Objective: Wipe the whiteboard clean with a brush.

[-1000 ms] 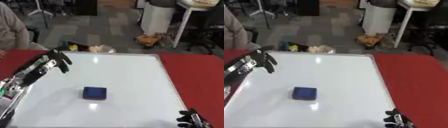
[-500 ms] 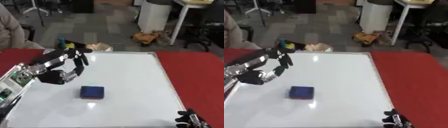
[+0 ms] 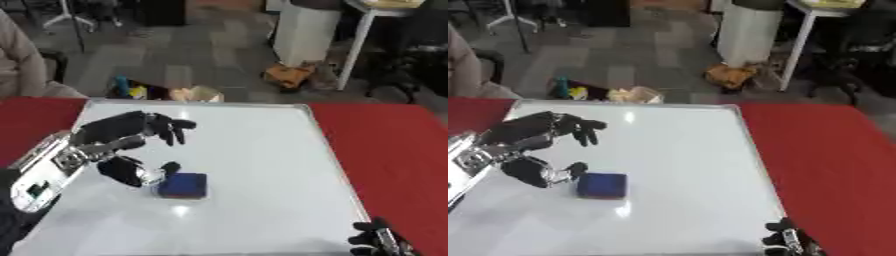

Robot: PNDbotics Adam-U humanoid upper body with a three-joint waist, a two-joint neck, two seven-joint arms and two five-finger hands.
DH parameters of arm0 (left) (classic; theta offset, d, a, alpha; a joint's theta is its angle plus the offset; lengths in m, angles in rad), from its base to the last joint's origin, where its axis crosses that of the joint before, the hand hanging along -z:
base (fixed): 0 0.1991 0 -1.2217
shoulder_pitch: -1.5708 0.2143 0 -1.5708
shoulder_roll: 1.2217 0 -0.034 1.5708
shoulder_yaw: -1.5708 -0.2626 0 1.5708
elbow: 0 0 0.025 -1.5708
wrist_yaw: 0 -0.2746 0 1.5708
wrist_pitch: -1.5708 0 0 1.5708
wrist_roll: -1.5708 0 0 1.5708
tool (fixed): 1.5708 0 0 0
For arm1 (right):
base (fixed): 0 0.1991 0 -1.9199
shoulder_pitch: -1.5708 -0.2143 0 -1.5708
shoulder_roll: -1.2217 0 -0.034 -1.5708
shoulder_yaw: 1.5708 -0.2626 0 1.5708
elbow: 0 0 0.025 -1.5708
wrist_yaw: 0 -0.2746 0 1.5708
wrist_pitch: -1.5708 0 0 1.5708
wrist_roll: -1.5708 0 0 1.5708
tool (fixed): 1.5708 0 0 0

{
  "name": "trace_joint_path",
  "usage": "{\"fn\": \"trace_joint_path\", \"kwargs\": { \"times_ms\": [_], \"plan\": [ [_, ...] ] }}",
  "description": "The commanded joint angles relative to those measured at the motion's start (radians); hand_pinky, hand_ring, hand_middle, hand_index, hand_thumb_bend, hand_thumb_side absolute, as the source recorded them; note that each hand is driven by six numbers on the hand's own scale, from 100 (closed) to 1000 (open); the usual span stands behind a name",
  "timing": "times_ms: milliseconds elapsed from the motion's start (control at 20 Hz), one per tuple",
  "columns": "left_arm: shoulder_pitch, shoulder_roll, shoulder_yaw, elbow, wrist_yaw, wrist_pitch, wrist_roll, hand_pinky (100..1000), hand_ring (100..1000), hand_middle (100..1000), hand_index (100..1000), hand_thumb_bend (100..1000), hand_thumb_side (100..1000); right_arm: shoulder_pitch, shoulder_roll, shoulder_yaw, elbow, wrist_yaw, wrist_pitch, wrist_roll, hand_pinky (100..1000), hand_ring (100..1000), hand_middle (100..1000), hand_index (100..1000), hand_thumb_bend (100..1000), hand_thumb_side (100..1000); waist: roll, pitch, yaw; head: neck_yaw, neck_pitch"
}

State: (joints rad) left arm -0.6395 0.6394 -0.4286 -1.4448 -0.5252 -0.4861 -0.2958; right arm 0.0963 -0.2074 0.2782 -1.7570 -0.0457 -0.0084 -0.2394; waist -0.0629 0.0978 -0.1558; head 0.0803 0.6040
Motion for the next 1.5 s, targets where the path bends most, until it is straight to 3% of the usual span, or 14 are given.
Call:
{"fn": "trace_joint_path", "kwargs": {
  "times_ms": [50, 450, 900, 1500],
  "plan": [
    [-0.031, -0.020, -0.005, 0.046, -0.085, -0.024, 0.033, 651, 622, 669, 1000, 265, 689, -0.007, -0.011, -0.001, -0.021, 0.003, -0.002, 0.002, 597, 635, 478, 677, 100, 886, 0.002, -0.011, -0.002, -0.004, -0.011],
    [-0.052, -0.083, -0.017, 0.143, -0.245, -0.034, 0.102, 671, 621, 666, 1000, 302, 662, -0.008, -0.008, 0.001, -0.020, 0.002, -0.001, 0.004, 597, 635, 478, 677, 100, 887, 0.001, -0.009, -0.006, -0.006, -0.010],
    [-0.065, -0.136, -0.005, 0.233, -0.353, -0.040, 0.152, 683, 628, 672, 999, 304, 617, -0.011, -0.008, 0.003, -0.021, 0.000, -0.001, 0.007, 597, 635, 478, 677, 100, 886, -0.002, -0.009, -0.013, -0.004, -0.014],
    [-0.072, -0.160, 0.001, 0.306, -0.401, -0.095, 0.156, 687, 627, 665, 1000, 313, 567, -0.014, -0.008, 0.004, -0.021, 0.000, 0.000, 0.010, 597, 635, 478, 678, 100, 887, -0.002, -0.007, -0.017, -0.002, -0.017]
  ]
}}
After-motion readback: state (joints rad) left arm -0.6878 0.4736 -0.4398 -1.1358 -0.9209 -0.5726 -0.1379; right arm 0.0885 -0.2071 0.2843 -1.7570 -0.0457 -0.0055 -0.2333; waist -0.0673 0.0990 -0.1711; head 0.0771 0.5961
